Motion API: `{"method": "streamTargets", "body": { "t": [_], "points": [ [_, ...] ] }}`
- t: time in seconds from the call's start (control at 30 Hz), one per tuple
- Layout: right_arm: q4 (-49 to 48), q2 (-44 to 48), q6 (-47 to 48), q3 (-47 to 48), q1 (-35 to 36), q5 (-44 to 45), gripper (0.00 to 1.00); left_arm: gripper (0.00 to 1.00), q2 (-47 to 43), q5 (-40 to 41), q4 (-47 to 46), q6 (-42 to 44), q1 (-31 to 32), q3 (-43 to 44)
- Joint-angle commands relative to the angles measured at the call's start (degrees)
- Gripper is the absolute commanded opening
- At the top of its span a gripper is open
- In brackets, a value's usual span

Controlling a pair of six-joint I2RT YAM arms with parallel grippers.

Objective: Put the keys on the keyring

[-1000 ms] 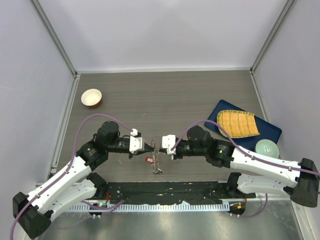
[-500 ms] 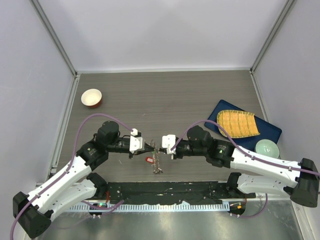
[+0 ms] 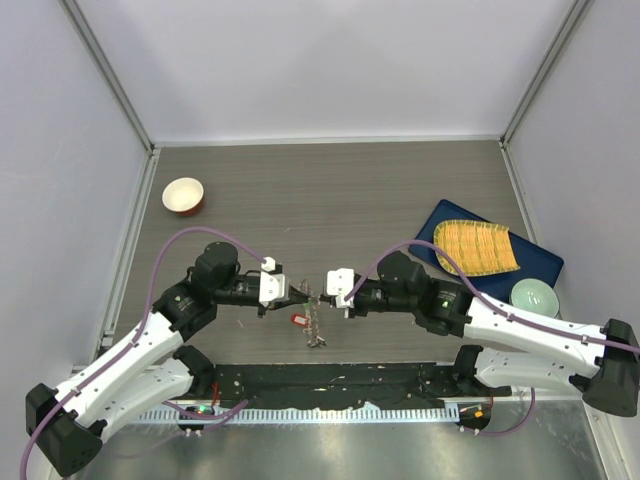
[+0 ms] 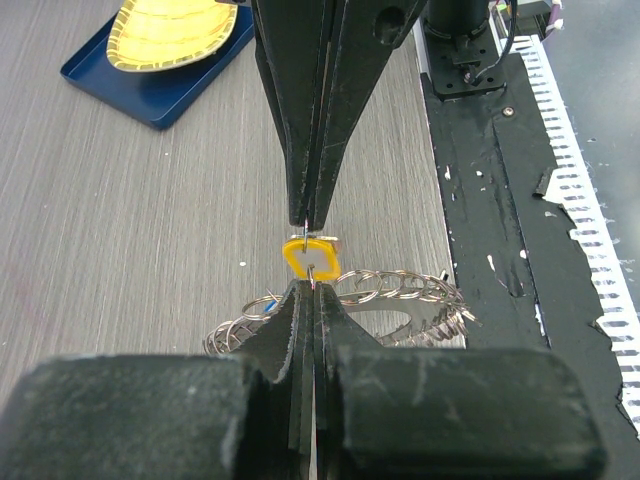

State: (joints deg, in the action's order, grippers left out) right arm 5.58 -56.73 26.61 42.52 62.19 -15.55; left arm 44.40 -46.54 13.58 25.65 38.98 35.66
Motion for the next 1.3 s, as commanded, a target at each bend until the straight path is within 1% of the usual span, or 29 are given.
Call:
{"method": "streamTargets", "body": {
  "t": [0.0,0.73,1.07,1.27],
  "points": [
    [-2.2,-0.5,-0.3,0.5,0.4,-0.5,0.01,0.0,-0.5,-1.4,-4.2,-0.7,0.1,0.7],
    [-3.0,-1.4,-0.2,0.4,0.4,-2.3,0.01,0.0,-0.4,-1.4,-5.0,-1.6,0.2,0.7],
    [-3.3,0.4,-0.6,-0.3,0.4,0.3,0.01,0.0,-0.4,-1.4,-5.0,-1.7,0.2,0.6],
    [-3.2,0.3,-0.6,-0.3,0.3,0.2,0.01,0.0,-0.3,-1.4,-5.0,-1.6,0.2,0.7]
  ]
}}
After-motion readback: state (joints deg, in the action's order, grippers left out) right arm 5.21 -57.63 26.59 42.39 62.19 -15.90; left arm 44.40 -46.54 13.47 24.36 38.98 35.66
